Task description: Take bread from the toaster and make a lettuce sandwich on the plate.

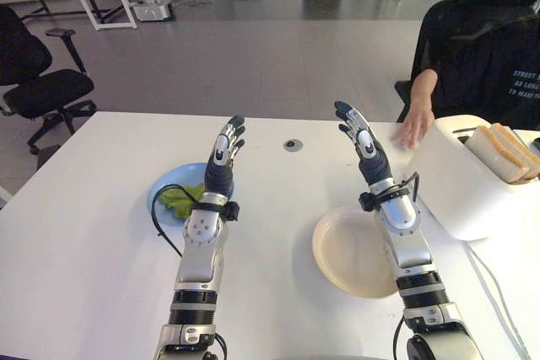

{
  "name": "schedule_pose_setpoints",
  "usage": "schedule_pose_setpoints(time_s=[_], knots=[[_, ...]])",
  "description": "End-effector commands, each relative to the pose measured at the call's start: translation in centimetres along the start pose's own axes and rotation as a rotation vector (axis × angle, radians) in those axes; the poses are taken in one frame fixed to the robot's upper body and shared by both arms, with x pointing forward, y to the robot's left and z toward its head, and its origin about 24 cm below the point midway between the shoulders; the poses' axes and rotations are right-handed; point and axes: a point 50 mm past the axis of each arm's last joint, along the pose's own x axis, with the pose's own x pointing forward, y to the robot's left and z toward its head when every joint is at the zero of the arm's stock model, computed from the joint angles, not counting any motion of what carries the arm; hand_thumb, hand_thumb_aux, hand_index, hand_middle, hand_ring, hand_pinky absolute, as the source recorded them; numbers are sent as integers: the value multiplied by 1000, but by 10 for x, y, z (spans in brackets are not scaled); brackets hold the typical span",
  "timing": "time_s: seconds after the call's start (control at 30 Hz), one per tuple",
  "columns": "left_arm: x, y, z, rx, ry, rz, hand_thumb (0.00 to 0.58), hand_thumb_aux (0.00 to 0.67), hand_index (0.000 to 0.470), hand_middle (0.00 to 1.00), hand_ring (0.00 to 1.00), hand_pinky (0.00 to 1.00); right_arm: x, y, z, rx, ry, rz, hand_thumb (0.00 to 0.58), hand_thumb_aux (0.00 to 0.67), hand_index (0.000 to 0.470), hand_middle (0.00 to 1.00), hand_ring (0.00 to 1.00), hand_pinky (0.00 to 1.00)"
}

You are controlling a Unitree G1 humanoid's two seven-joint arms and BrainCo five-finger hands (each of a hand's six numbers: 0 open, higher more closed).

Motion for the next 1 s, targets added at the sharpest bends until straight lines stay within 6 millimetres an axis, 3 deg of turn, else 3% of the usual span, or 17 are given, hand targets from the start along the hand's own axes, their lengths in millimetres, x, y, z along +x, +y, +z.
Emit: schedule_pose_setpoints(time_s=[0.03, 0.33, 0.4, 0.47, 0.6, 0.7, 0.87, 1.0], knots=[[0, -3, -3, 46, 4, -30, 0, 0, 0, 0, 0, 0, 3, -1, -6, -24, 49, -3, 0, 0, 0, 0, 0, 0], [-5, -2, -4, 22, -2, -83, 0, 0, 0, 0, 0, 0, 2, -5, -4, -24, 44, 36, 0, 0, 0, 0, 0, 0], [-5, -2, -3, 12, -5, -82, 0, 0, 0, 0, 0, 0, 8, -30, 5, -123, 20, 9, 0, 0, 0, 0, 0, 0], [-5, -2, -2, 7, -9, -85, 0, 0, 0, 0, 0, 0, 13, -70, 19, -276, 5, -45, 0, 0, 0, 0, 0, 0], [-5, -5, -2, 4, -10, -102, 0, 0, 0, 0, 0, 0, 9, -168, 58, -869, 117, -219, 0, 0, 0, 0, 0, 0], [-8, -5, -3, 7, -6, -103, 0, 0, 0, 0, 0, 0, -5, -218, 73, -1221, 280, -346, 0, 0, 0, 0, 0, 0], [-7, -6, -3, 8, -8, -115, 0, 0, 0, 0, 0, 0, -35, -261, 65, -1424, 563, -423, 0, 0, 0, 0, 0, 0], [-6, -7, -3, 8, -6, -131, 0, 0, 0, 0, 0, 0, -53, -269, 46, -1390, 728, -382, 0, 0, 0, 0, 0, 0]])
